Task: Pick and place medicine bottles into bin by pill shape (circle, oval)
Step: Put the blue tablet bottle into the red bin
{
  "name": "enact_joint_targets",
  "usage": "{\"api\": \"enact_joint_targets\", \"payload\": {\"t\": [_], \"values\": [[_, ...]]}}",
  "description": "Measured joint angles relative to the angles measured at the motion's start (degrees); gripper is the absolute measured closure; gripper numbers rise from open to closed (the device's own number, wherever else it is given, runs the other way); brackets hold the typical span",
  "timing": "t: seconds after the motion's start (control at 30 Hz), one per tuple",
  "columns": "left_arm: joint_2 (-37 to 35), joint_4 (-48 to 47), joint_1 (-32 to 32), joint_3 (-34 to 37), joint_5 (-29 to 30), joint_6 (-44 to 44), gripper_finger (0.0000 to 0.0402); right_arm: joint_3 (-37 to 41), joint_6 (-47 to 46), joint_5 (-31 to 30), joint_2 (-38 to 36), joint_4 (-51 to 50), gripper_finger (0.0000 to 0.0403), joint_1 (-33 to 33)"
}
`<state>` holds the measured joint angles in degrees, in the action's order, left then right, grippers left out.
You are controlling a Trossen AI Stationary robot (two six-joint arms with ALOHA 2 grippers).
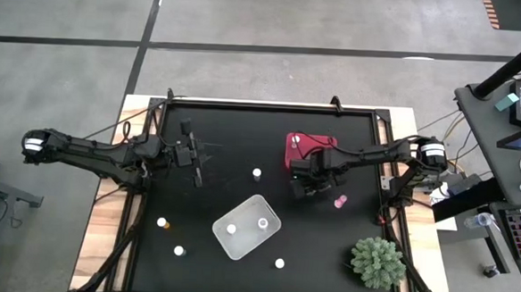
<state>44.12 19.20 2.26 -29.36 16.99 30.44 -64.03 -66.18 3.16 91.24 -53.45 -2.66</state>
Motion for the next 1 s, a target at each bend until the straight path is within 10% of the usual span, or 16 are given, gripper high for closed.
{"api": "enact_joint_targets", "payload": {"t": [0.57,1.0], "values": [[0.0,0.1,0.0,0.0,0.0,0.0,0.0385,-21.1,10.9,-3.2,-0.7,-17.3,0.0300,-2.4],[-0.1,1.3,0.0,0.0,0.0,0.2,0.0385,-22.9,29.4,-4.2,-0.4,-19.8,0.0302,-20.3]]}}
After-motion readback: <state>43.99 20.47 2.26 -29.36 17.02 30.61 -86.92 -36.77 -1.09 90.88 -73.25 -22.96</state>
